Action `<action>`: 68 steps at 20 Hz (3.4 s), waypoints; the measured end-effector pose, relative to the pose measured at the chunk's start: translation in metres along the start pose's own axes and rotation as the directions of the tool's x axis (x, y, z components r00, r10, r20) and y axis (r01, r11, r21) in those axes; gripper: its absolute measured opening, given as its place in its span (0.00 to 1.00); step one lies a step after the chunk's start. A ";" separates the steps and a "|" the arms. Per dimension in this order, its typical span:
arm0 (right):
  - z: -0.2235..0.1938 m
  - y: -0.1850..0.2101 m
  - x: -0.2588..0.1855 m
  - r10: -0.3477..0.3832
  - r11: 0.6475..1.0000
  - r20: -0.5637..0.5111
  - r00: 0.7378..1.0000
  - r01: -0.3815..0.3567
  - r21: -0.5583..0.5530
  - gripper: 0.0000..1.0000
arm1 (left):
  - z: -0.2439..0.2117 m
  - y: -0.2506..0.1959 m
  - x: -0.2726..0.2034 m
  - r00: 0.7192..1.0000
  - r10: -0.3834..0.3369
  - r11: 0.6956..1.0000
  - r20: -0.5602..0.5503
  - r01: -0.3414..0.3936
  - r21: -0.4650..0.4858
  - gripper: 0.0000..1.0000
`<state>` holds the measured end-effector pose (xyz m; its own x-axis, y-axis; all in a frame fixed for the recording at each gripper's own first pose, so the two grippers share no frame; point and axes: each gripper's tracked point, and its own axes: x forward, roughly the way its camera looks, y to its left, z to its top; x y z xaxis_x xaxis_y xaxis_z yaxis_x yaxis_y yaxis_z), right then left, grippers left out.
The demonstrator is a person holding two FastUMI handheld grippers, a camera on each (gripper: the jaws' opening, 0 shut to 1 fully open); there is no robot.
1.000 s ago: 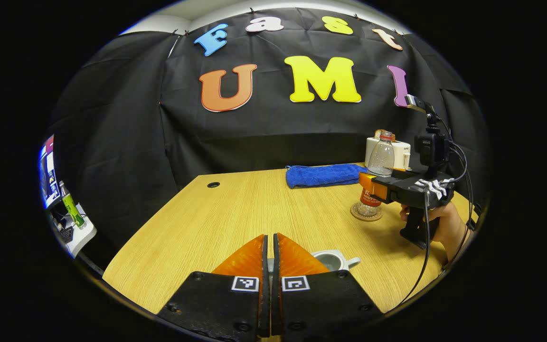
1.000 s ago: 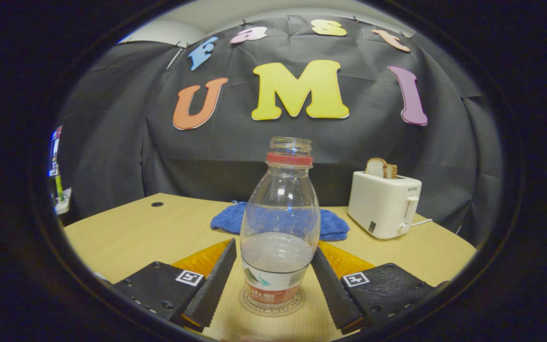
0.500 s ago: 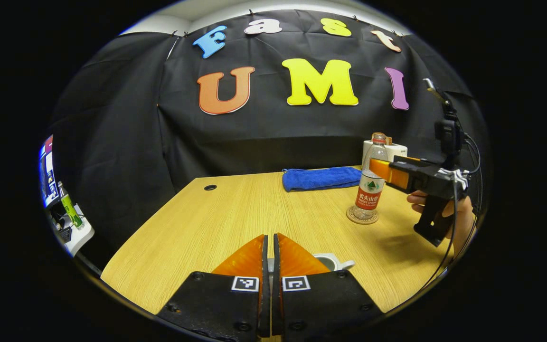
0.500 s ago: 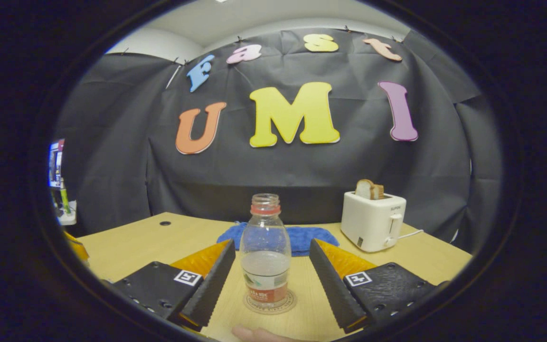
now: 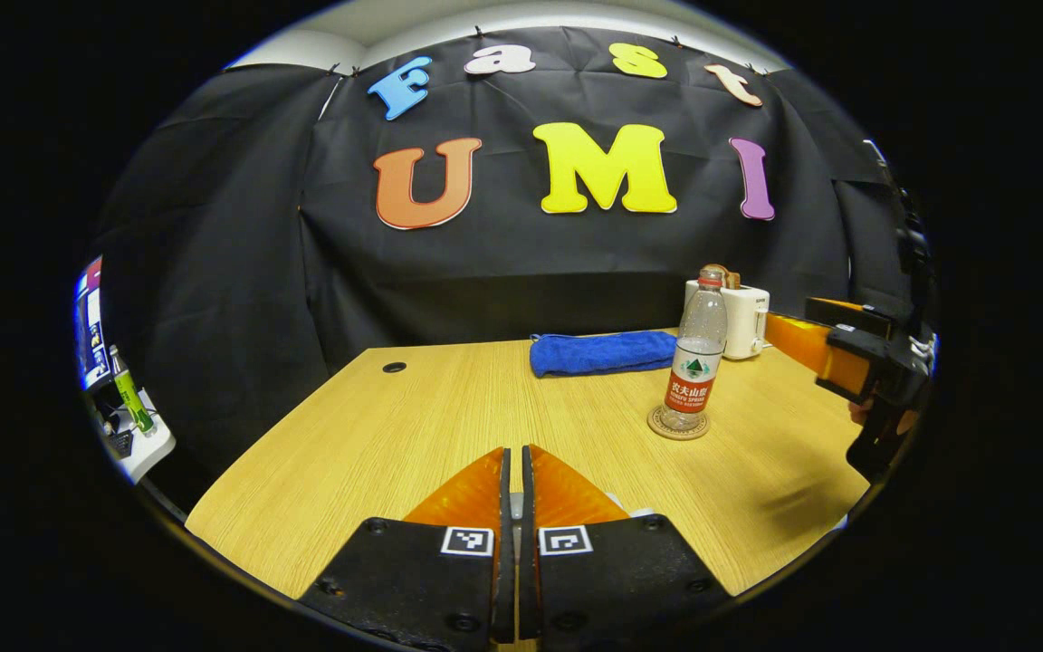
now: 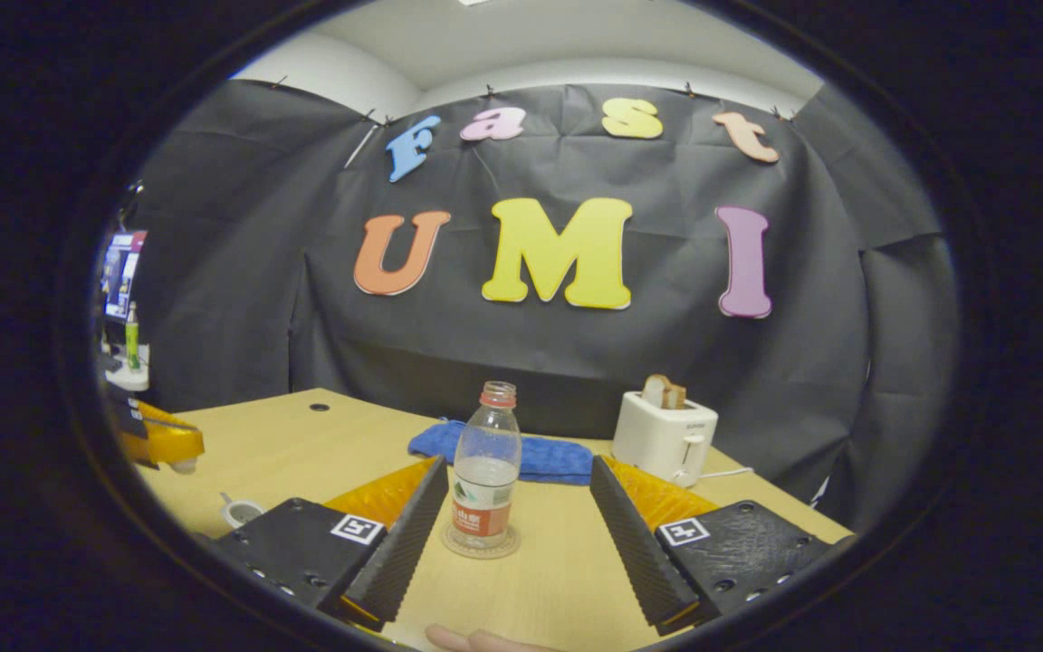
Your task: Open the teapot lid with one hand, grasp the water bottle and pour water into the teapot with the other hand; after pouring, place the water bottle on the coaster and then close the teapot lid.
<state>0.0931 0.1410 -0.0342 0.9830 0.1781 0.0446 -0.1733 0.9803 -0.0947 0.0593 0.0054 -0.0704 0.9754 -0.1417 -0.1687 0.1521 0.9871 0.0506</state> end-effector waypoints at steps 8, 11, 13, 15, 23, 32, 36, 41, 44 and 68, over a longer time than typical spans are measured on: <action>-0.005 -0.013 -0.044 0.006 1.000 0.024 1.000 -0.006 -0.008 0.95 | -0.011 -0.033 0.019 0.996 -0.086 0.984 0.005 0.085 -0.158 0.05; -0.008 -0.029 -0.039 -0.024 1.000 0.018 1.000 0.024 0.020 0.98 | -0.019 -0.051 0.025 0.990 -0.142 0.972 0.005 0.140 -0.190 0.05; -0.015 -0.034 -0.037 -0.034 0.998 -0.018 0.999 0.035 0.049 0.98 | -0.028 -0.048 0.032 0.993 -0.117 0.975 0.002 0.116 -0.188 0.05; -0.018 -0.040 -0.036 -0.039 0.996 -0.045 0.998 0.042 0.077 0.98 | -0.035 -0.047 0.041 0.996 -0.094 0.976 0.003 0.093 -0.197 0.06; -0.010 -0.043 -0.036 -0.017 0.992 -0.015 1.000 0.019 0.128 0.96 | -0.036 -0.040 0.048 0.999 -0.026 0.985 0.045 0.034 -0.171 0.06; -0.002 -0.022 -0.044 0.021 0.999 0.040 0.999 -0.022 0.029 0.95 | -0.034 -0.035 0.055 0.998 -0.017 0.984 0.060 0.027 -0.177 0.06; -0.002 -0.005 -0.049 0.068 0.998 0.034 0.997 -0.068 -0.013 0.95 | -0.036 -0.035 0.055 0.998 -0.016 0.984 0.053 0.025 -0.176 0.06; 0.002 -0.005 -0.053 0.064 0.998 0.035 0.997 -0.064 -0.016 0.95 | -0.031 -0.044 0.050 0.997 -0.052 0.982 0.060 0.062 -0.179 0.12; 0.005 -0.011 -0.054 0.044 0.999 0.037 0.998 -0.044 -0.002 0.95 | -0.022 -0.045 0.043 0.996 -0.056 0.981 0.067 0.067 -0.184 0.16; 0.068 -0.056 -0.174 -0.139 0.990 0.080 0.987 0.136 0.047 0.98 | 0.071 -0.050 -0.101 0.986 0.001 0.995 0.168 0.015 -0.094 1.00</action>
<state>-0.0728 0.0613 0.0313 0.9895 0.0460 0.1371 -0.0407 0.9983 -0.0410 -0.0350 -0.0350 0.0142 0.9886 -0.1509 -0.0006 0.1507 0.9876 -0.0447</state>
